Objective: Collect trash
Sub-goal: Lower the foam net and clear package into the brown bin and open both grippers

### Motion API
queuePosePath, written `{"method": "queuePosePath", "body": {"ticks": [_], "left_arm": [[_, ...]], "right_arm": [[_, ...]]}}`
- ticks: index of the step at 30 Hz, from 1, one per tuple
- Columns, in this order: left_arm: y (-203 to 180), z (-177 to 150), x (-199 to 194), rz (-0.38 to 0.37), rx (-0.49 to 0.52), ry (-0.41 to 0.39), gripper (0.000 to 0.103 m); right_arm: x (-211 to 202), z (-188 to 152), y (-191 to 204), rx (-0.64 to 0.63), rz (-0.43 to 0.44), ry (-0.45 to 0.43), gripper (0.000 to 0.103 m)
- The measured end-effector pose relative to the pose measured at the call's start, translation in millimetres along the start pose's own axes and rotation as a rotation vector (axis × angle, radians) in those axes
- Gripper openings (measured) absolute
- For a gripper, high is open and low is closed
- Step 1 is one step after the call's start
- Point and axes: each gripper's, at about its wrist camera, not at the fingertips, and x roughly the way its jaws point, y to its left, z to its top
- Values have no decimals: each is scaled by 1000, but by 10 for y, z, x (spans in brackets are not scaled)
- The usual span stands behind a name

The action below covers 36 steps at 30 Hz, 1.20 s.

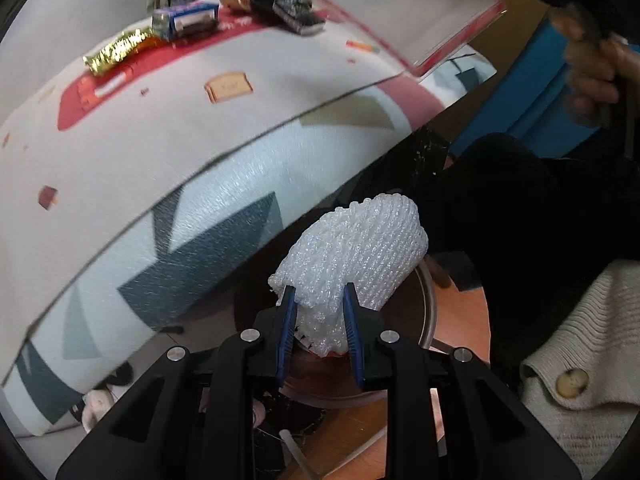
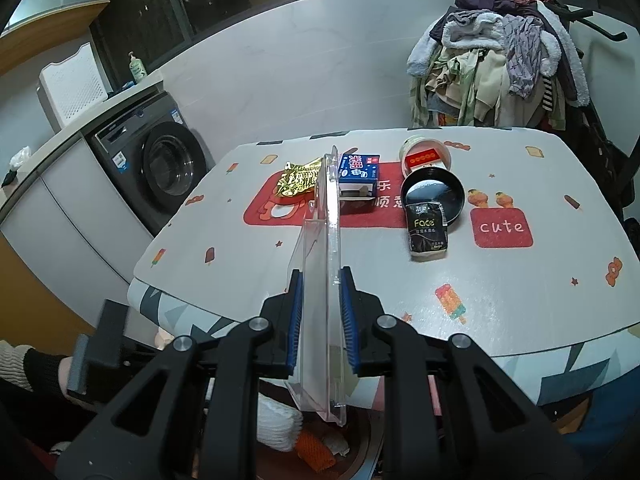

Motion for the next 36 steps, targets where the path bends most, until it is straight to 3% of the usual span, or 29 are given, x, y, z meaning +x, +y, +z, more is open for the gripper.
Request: {"method": "queuePosePath", "body": {"ticks": [4, 7, 8, 12, 18, 22, 36], "left_arm": [[-4, 21, 122, -10, -26, 12, 25], [7, 15, 125, -8, -60, -5, 40], [5, 20, 84, -6, -73, -16, 50], [82, 29, -269, -12, -164, -146, 74], [281, 40, -891, 83, -297, -369, 91], [373, 32, -1182, 139, -330, -453, 95], [437, -101, -1333, 187, -371, -461, 97]], "right_arm": [[-6, -25, 2, 2, 0, 3, 22], [2, -56, -8, 7, 3, 12, 22], [2, -67, -4, 6, 5, 16, 22], [-3, -125, 36, -13, 12, 34, 22], [51, -307, 198, -70, 66, 113, 22], [82, -451, 285, -90, 124, 165, 22], [325, -911, 611, -160, 286, 386, 22]]}}
